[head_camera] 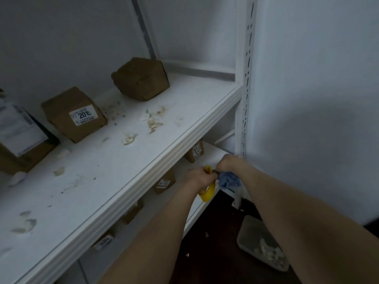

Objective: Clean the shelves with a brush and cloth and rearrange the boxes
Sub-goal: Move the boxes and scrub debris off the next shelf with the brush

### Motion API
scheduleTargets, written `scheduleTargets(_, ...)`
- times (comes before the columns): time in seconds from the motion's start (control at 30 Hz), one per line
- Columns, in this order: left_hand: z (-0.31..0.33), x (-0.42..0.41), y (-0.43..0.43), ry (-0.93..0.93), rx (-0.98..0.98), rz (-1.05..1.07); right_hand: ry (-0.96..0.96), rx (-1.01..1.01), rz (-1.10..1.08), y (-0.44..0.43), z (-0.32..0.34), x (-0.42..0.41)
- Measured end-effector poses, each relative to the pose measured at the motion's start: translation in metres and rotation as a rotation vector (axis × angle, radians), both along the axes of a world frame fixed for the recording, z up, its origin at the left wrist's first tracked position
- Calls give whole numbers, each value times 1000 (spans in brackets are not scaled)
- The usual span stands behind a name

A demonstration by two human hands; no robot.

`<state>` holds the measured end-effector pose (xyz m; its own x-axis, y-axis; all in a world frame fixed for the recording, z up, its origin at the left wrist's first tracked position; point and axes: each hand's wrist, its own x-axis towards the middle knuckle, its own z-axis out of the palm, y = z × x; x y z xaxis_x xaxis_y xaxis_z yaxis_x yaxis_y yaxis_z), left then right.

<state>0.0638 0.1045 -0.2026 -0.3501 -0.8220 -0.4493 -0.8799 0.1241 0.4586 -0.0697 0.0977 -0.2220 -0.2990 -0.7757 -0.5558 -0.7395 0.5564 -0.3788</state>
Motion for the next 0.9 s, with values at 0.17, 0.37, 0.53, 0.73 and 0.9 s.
scheduleTargets(0.17, 70, -33, 20, 54, -21, -27, 84, 59, 23, 19, 73, -33)
scheduleTargets(0.37, 147, -70, 35, 167, 2, -13, 84, 49, -16, 33, 156, -70)
scheduleTargets(0.53, 207, -90, 31, 210, -82, 31, 54, -154, -59, 35, 223, -83)
scheduleTargets(0.73, 254, -97, 14, 283, -138, 160, -27, -247, -43, 16, 282, -85)
scheduleTargets(0.9, 270, -91, -2, 473, -116, 368, -30, -400, -52, -5, 294, -86)
